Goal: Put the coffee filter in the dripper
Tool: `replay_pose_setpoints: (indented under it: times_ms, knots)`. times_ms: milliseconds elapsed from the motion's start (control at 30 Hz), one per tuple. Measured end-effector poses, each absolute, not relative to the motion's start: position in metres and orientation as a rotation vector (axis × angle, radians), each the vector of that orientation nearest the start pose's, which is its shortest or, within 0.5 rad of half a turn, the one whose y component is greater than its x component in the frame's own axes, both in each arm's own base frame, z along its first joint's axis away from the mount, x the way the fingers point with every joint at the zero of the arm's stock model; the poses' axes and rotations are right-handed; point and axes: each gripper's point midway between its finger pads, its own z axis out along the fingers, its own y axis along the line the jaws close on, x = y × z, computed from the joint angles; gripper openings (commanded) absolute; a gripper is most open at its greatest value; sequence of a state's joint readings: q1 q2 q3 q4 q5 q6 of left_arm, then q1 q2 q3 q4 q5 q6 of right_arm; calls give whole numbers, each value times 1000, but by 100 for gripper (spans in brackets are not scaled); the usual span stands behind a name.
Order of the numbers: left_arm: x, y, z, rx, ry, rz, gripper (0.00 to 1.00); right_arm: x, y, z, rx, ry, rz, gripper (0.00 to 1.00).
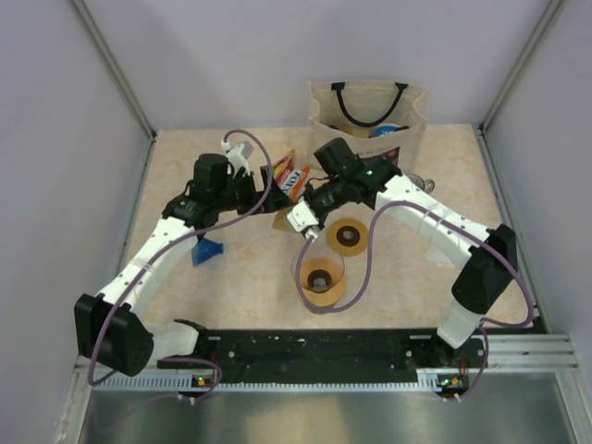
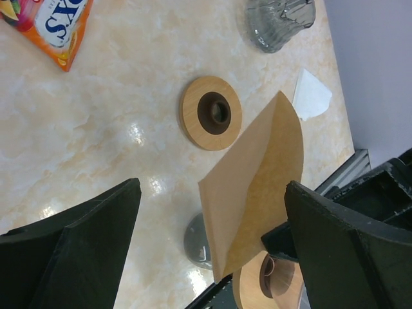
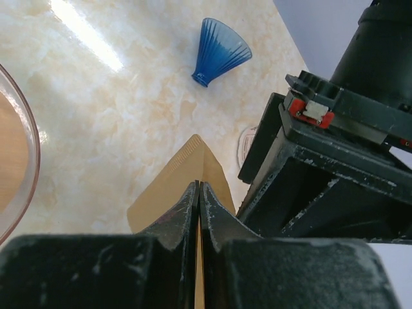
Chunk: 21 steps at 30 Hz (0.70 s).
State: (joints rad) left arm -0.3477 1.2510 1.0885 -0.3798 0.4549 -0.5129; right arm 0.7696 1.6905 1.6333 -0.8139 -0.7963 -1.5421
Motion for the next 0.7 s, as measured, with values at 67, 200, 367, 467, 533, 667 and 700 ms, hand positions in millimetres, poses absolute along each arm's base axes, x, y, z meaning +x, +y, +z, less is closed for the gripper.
replay_pose_setpoints:
  times_ms: [67,200,367,467,533,667,700]
  knots:
    - [308,-212,234,100,2220,-964,98,251,379,245,-2122,567,546,0]
    - [310,-206,227,84,2241,-919,98,251,379,244,-2128,566,542,0]
    - [307,-204,218,77,2265,-901,96,251,378,244,-2129,566,541,0]
    - [303,-205,212,93,2280,-904,95,252,378,244,-2132,564,532,0]
    - [300,-206,208,107,2288,-905,93,251,378,243,-2135,565,533,0]
    - [292,-207,199,127,2309,-923,88,250,377,243,-2140,563,535,0]
    - [290,-208,198,133,2313,-931,88,250,377,243,-2141,560,533,0]
